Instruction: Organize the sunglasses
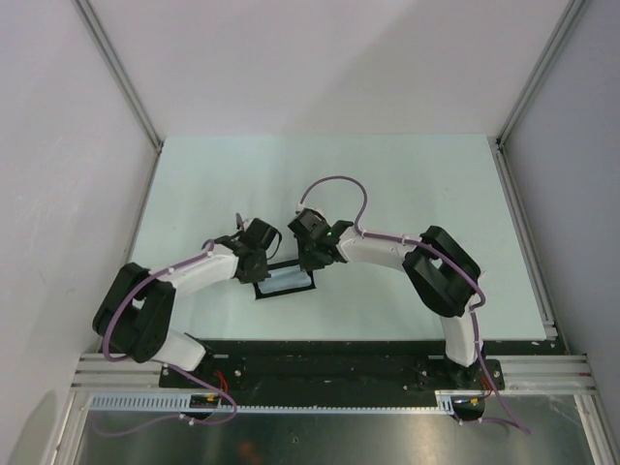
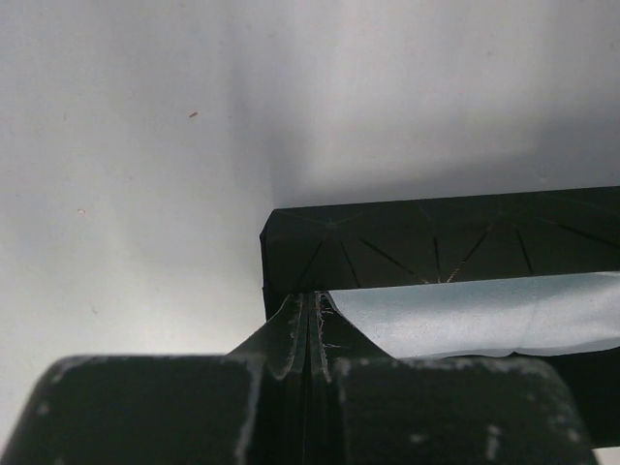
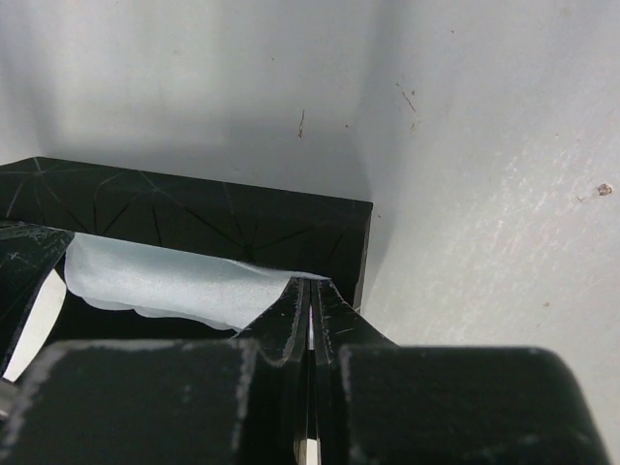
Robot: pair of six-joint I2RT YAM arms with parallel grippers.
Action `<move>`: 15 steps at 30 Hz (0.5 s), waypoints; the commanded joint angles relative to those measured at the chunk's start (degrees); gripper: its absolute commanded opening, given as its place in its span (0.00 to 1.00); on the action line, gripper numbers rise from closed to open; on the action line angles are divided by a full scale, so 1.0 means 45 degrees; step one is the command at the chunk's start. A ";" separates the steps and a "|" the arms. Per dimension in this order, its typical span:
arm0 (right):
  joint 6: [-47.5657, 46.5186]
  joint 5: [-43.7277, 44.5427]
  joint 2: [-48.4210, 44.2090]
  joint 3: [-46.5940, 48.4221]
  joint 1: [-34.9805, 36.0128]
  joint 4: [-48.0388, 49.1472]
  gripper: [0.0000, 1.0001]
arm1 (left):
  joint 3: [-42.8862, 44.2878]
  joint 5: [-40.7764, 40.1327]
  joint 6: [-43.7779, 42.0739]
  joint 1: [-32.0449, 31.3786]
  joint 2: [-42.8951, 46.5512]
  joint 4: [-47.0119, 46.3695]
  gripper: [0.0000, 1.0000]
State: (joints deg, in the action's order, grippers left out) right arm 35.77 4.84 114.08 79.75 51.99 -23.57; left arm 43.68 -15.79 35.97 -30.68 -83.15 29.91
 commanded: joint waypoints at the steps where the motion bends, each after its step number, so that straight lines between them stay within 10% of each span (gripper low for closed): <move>1: 0.0039 0.0721 0.0293 0.0482 0.0068 0.0375 0.03 | 0.0039 -0.0651 0.0269 0.0098 -0.0115 -0.0435 0.00; 15: 0.0684 0.1540 0.0449 0.0463 0.0107 0.0609 0.03 | 0.0157 -0.0807 0.1089 0.0176 -0.0291 -0.0846 0.01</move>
State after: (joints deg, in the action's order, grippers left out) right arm 36.97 7.77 114.89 79.77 52.29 -22.20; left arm 43.70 -17.15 38.02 -30.46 -84.40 27.90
